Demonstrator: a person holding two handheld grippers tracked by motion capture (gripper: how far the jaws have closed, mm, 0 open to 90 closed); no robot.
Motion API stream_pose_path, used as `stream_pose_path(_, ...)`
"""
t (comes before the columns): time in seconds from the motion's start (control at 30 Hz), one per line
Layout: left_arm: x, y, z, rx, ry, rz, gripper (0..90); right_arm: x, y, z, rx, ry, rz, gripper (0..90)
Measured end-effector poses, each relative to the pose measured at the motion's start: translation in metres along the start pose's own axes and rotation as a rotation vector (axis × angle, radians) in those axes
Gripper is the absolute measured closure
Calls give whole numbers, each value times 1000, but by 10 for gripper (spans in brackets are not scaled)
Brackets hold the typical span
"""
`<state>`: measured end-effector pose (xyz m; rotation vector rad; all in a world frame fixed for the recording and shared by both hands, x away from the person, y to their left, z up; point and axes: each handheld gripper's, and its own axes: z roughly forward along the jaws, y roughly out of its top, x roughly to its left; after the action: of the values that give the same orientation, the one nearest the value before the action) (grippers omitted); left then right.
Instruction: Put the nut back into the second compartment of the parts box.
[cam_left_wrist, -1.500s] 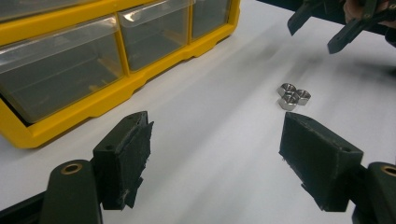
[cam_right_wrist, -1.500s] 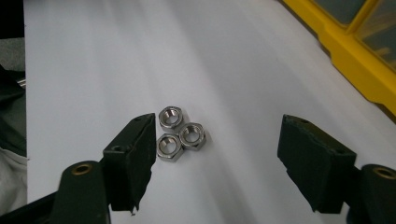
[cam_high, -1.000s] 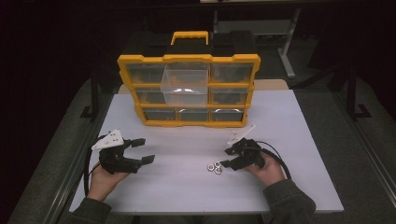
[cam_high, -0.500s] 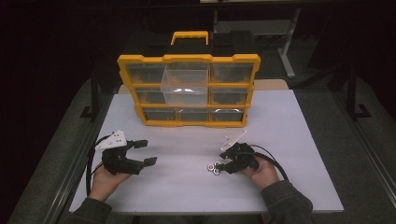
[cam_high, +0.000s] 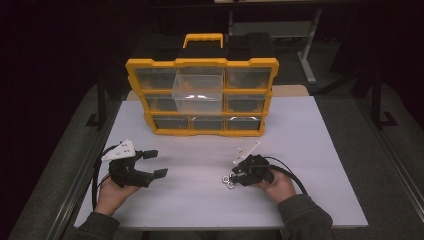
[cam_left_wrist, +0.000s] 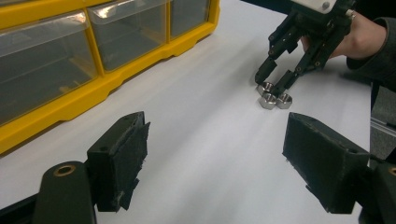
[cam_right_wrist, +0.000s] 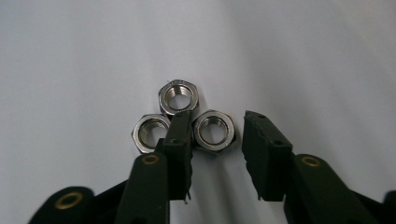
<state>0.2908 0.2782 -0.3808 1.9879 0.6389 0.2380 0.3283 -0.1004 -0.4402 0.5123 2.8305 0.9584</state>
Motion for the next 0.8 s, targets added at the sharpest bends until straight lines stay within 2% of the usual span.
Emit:
stream_pose_path(0.1, 0, -1, 1, 2, 2, -1, 214, -2, 0, 0, -4, 7, -2, 680)
stream_pose_path(0.23, 0, -1, 1, 4, 4, -5, 213, -6, -1, 0, -6, 27, 13, 686)
stream_pose_path(0.27, 0, -1, 1, 3, 6, -3, 211, -6, -1, -1, -2, 36, 34, 686)
stream_pose_path(0.4, 1, -2, 1, 4, 7, -10, 210, -8, -1, -1, -1, 41, 16, 689)
stream_pose_path(0.5, 1, -2, 1, 7, 8, -11, 210, -10, -2, -4, 0, 47, 28, 689)
stream_pose_path(0.53, 1, -2, 1, 8, 8, -10, 210, -11, -2, -5, -7, 54, 34, 689)
stream_pose_path(0.57, 0, -2, 1, 8, 6, -13, 210, -11, -2, -7, -11, 59, 62, 689)
stream_pose_path(0.8, 0, -2, 1, 9, 10, -4, 212, -16, -4, -23, -26, 66, 77, 689)
